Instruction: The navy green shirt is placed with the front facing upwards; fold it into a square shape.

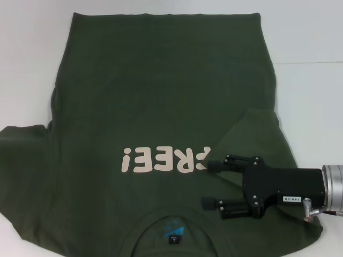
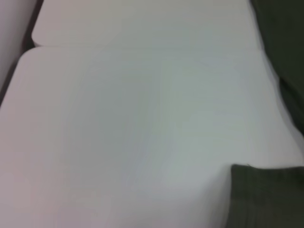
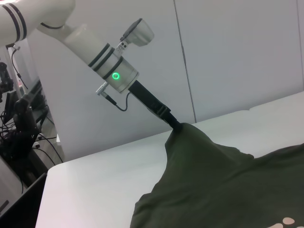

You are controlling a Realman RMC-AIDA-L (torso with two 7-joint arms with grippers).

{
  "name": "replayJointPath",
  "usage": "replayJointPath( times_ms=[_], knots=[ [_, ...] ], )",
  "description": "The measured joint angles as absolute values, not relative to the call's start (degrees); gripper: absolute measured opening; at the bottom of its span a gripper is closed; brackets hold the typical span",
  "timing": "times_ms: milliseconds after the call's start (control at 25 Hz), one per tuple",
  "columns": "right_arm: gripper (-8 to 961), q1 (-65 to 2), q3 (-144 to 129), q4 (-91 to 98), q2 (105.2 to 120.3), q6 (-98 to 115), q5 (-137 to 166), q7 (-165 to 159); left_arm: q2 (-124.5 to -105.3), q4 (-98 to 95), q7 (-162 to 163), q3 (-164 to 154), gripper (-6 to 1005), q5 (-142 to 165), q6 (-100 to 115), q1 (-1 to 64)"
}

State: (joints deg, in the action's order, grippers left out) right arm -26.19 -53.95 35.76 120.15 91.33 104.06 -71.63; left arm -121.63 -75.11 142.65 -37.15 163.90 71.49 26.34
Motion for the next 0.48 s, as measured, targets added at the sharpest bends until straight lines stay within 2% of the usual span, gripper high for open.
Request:
replayJointPath(
  times_ms=[120,320,480],
  knots=[
    [896,-26.2,-53.8,35.6,120.15,91.2,104.1,-71.6,-121.9,-76.0,142.9,-37.5,18,163.8,73.5,26.5],
    [896,-26.2,-53.7,35.0,120.15,91.1,103.9,-71.3,-123.79,-79.9,143.5,-39.6,18,163.8,77.8,27.7],
    [897,-26.1,-53.9,35.0,120.15,91.0,103.9,-71.3,-123.99,-80.9,146.2,-43.8,18,163.7,78.3,27.7]
  ],
)
